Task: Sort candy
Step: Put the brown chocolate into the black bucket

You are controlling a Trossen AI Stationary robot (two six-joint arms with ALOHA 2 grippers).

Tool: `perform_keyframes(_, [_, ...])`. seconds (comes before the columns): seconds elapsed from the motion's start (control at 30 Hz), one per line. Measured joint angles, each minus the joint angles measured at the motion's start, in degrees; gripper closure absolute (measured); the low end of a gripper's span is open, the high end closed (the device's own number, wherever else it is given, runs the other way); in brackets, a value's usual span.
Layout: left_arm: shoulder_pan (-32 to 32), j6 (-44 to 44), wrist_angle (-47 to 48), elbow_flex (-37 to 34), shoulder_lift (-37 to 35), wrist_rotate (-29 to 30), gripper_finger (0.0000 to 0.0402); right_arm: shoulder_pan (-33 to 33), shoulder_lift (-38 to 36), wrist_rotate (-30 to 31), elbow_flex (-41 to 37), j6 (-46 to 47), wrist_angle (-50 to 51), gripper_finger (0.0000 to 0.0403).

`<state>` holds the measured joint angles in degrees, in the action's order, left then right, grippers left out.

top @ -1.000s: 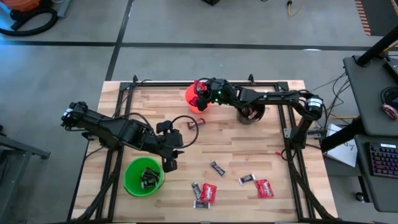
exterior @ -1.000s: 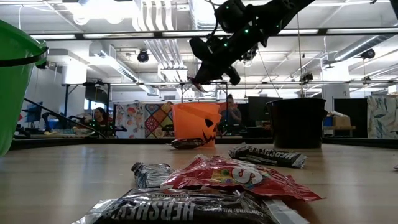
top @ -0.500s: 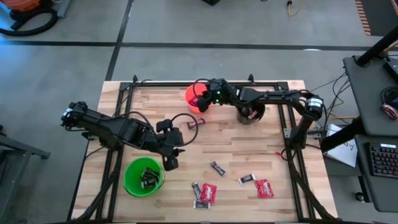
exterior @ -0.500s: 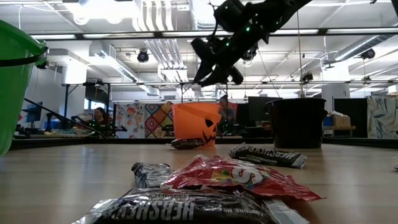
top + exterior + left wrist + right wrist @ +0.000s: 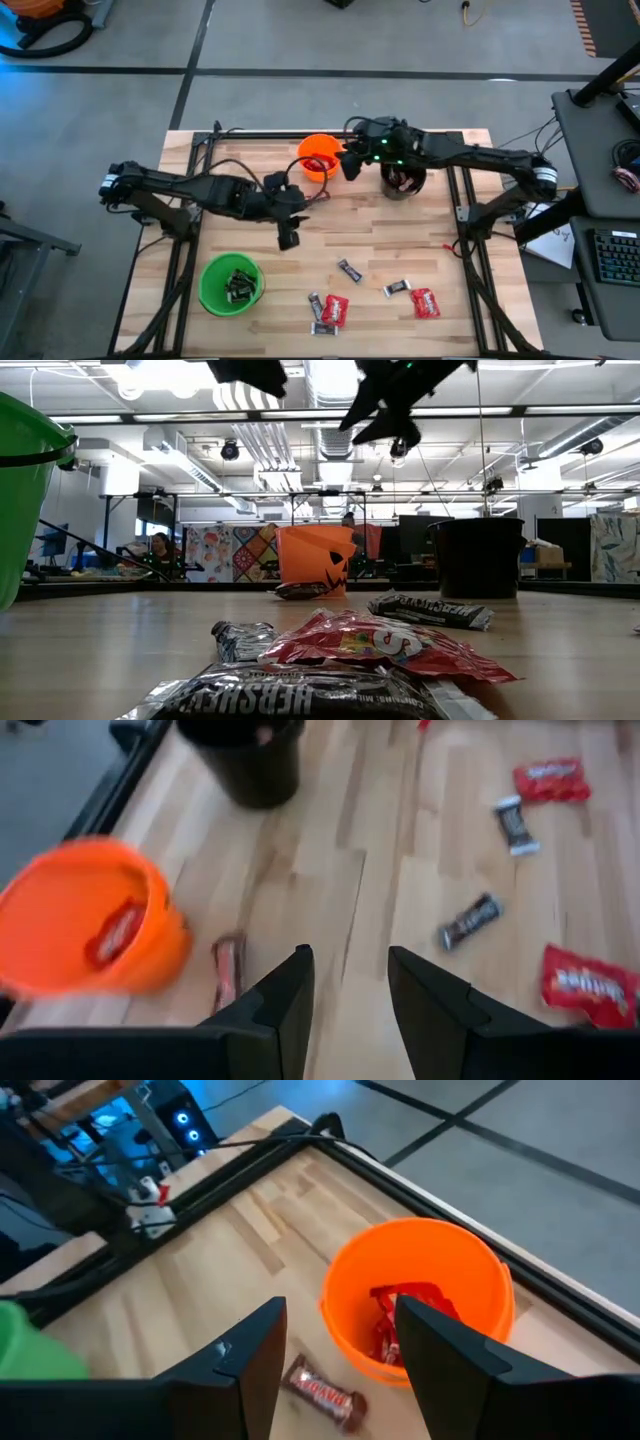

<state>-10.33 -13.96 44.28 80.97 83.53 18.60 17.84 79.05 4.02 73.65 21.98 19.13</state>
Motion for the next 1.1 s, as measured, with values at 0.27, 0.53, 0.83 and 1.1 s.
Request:
perform_keyframes(0.27, [5.8, 4.9, -27.5, -17.2, -0.3, -7.2, 0.0287, -3.5, -7.7, 0.3, 0.0, 1.0, 4.9, 0.022])
perform_keyframes(0.53, [9.8, 5.0, -36.8, -29.1, 0.0, -5.6, 0.0287, -6.6, -10.1, 0.7, 0.0, 1.9, 5.1, 0.022])
perform_keyframes(0.83, [10.7, 3.4, -42.7, -36.3, 0.2, -4.7, 0.0287, -7.1, -8.8, 1.5, 0.0, 1.8, 5.9, 0.022])
perform_keyframes(1.1, [13.3, 4.4, -50.6, -37.5, 5.9, -2.6, 0.0287, -7.1, -8.7, 3.7, 0.0, 0.4, 6.8, 0.022])
